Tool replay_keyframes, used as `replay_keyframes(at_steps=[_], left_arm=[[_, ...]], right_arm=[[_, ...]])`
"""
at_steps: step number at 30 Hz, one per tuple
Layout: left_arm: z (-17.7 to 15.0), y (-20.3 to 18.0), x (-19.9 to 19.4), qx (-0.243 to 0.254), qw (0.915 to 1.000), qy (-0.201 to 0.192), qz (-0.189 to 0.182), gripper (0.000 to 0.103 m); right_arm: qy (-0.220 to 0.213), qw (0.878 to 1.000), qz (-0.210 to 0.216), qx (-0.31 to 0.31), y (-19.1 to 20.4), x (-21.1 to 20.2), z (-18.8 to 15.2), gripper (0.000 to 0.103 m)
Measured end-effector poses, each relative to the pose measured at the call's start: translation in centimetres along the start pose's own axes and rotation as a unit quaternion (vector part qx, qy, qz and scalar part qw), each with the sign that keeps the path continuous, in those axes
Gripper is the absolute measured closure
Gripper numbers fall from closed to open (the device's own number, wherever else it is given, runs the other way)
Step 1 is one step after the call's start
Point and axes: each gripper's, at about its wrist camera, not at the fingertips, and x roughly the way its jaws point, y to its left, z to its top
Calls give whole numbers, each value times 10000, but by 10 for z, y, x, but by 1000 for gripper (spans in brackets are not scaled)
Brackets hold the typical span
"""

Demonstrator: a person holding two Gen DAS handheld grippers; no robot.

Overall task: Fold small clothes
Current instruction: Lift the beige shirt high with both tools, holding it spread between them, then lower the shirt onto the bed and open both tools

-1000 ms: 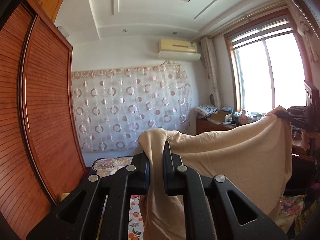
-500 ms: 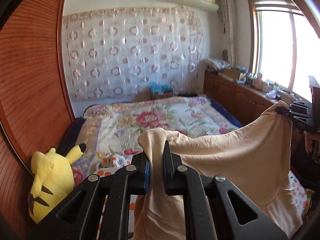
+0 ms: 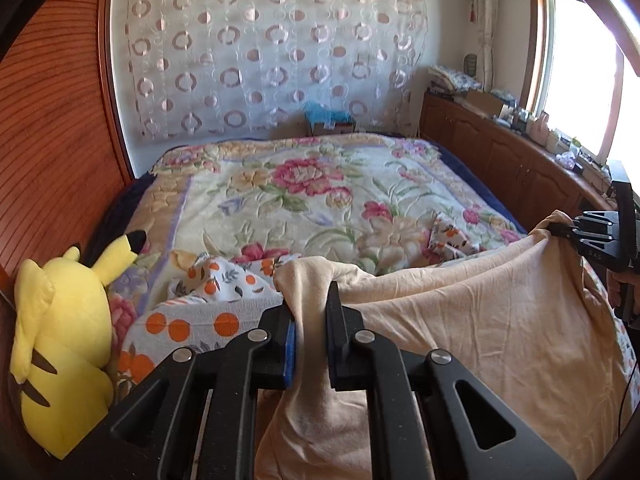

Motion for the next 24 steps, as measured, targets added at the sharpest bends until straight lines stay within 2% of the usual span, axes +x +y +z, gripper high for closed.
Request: replay_keyframes(at_steps=[6,8,10,12,16,19,22,24], left_arm=[[5,2,15,200,9994,142,237,74],[6,4,15,268,9992,155,243,63],[9,8,17,287,9992,178,201,57],[8,8,14,305,9991,269,109,56],[0,3,10,366,9989,282,-46,33],[-8,-2,4,364,9983,391,-231,26],[-14,-10,-7,393,9980,409,-265,26],[-17,-15,-17,421,9981,362,-265,26]], right_arm=[[181,9997,117,126,-13,-5,-4,93],[221,9995,161,163,-16,1,-4,93],[268,9992,220,204,-18,3,-7,93],[290,9990,246,246,-19,3,-8,93],[244,9992,179,275,-17,2,-8,89],[138,9992,152,352,-17,-1,-9,84],[54,9990,40,432,-18,-9,-12,67],[-12,9987,38,509,-19,-18,-15,52]])
